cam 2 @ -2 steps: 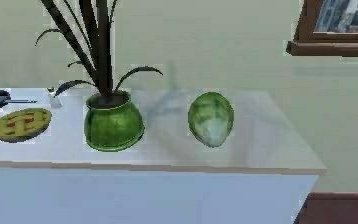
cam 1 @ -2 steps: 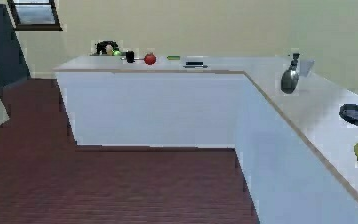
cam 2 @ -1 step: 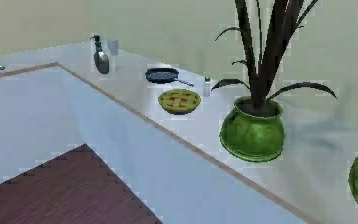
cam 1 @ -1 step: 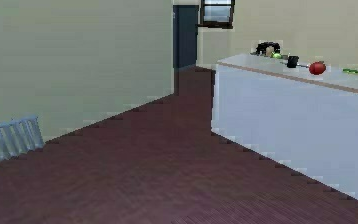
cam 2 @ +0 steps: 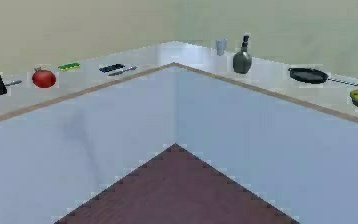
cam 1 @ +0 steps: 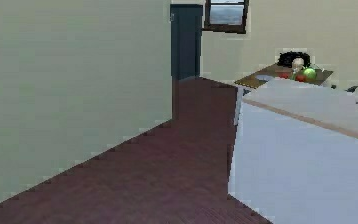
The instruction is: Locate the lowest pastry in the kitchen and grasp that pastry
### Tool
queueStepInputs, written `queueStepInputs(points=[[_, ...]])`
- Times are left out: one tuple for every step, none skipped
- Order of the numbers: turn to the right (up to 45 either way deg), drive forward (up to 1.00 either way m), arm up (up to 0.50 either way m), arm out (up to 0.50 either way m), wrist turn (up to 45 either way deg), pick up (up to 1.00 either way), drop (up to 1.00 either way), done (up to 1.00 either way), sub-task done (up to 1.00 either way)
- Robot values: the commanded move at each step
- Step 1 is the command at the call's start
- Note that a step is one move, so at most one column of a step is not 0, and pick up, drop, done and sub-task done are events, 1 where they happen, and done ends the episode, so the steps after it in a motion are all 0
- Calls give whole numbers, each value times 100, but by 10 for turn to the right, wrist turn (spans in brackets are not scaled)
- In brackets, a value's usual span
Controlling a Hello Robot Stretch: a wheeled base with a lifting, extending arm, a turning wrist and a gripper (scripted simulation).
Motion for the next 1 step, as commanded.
queueStepInputs(points=[[0,100,0,0,0,0,0,0,0]])
